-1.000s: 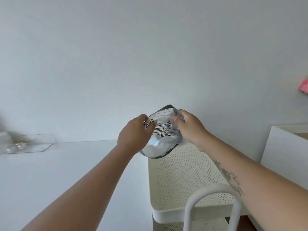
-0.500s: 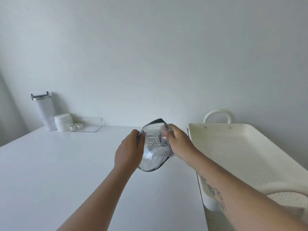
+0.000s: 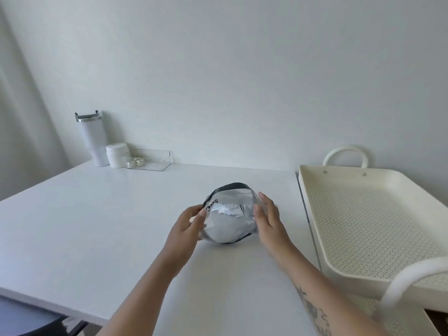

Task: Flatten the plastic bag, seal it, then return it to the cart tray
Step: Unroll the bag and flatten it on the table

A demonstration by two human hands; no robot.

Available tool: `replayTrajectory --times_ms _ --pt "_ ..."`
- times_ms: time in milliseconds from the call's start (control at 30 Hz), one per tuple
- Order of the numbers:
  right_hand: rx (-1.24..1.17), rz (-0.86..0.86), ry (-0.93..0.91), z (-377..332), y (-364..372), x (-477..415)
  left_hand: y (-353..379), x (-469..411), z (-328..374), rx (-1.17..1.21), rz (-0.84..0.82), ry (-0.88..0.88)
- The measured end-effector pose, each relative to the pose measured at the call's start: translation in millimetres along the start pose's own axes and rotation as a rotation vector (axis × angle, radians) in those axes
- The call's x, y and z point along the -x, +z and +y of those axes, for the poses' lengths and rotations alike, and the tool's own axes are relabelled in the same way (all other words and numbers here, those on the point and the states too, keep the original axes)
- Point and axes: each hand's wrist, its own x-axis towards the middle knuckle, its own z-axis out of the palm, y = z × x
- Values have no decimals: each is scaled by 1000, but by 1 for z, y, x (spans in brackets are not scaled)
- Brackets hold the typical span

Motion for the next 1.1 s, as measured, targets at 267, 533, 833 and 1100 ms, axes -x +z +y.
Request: replayTrajectory --times_ms 267,533,833,1100 --pt "-257 -17 117 9 -6 6 8 5 -12 176 -37 -25" --pt "-308 -185 95 9 -15 6 -7 -4 -24 429 -40 -72" --pt "-354 -238 83 12 -22 9 -12 -2 -25 558 -30 -148" --pt "-109 113 -27 19 -20 8 -5 -1 -30 188 216 28"
